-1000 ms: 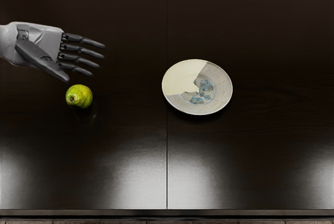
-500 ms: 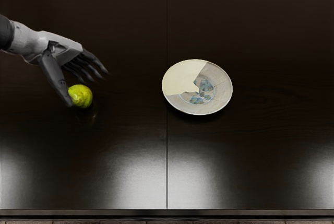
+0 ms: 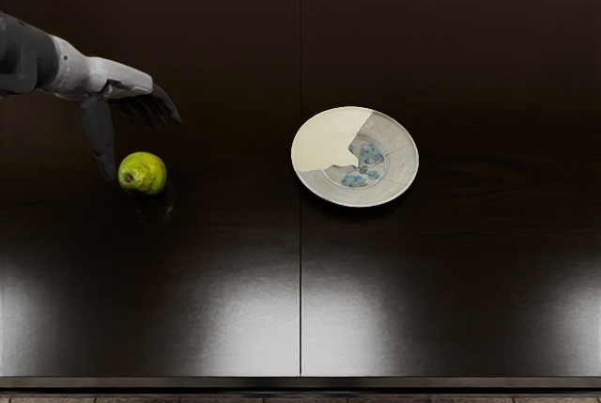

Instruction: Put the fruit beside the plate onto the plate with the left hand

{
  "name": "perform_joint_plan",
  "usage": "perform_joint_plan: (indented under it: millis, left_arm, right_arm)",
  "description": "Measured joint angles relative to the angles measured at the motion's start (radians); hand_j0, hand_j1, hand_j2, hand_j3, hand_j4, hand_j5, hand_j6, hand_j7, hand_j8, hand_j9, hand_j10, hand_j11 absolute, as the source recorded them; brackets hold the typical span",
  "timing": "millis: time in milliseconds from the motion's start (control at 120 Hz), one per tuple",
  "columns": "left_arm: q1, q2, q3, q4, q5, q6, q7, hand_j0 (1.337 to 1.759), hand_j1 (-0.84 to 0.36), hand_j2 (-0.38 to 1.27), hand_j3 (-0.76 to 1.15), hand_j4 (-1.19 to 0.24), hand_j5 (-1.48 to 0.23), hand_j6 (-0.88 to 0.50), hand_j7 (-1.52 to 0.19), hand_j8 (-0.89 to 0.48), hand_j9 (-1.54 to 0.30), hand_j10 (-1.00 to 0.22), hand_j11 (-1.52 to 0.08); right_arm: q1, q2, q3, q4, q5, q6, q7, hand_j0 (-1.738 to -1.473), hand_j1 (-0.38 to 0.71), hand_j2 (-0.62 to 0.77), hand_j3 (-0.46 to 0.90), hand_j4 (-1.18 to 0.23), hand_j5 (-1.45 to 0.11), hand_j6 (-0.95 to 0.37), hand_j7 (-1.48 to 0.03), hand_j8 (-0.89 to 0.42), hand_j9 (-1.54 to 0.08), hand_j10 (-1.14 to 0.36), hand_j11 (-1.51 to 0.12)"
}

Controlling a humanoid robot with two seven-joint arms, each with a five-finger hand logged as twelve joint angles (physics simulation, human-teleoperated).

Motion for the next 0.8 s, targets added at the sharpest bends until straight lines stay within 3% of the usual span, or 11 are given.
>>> perform_joint_plan:
  millis: [200, 600, 800]
  left_arm:
    - [0.009, -0.036, 0.084, -0.045, 0.141, 0.117, 0.000, 1.658, 0.06, 0.05, 0.00, -0.25, -0.32, -0.25, -0.32, -0.25, -0.32, -0.25, -0.32]
    - [0.021, -0.010, 0.180, -0.179, 0.171, 0.272, 0.000, 1.658, 0.06, 0.05, 0.00, -0.25, -0.32, -0.25, -0.32, -0.25, -0.32, -0.25, -0.32]
    - [0.029, -0.007, 0.267, -0.179, 0.226, 0.414, 0.000, 1.658, 0.06, 0.05, 0.00, -0.25, -0.32, -0.25, -0.32, -0.25, -0.32, -0.25, -0.32]
  right_arm:
    - [0.000, 0.000, 0.000, -0.001, 0.000, 0.000, 0.001, -1.658, -0.31, -0.01, 0.00, -0.03, -0.04, -0.03, -0.04, -0.03, -0.04, -0.03, -0.04]
    - [0.000, 0.000, 0.001, -0.004, 0.000, 0.000, 0.002, -1.658, -0.31, -0.01, 0.00, -0.03, -0.04, -0.03, -0.04, -0.03, -0.04, -0.03, -0.04]
    - [0.000, 0.000, 0.001, -0.005, 0.000, 0.000, 0.002, -1.658, -0.31, -0.01, 0.00, -0.03, -0.04, -0.03, -0.04, -0.03, -0.04, -0.03, -0.04]
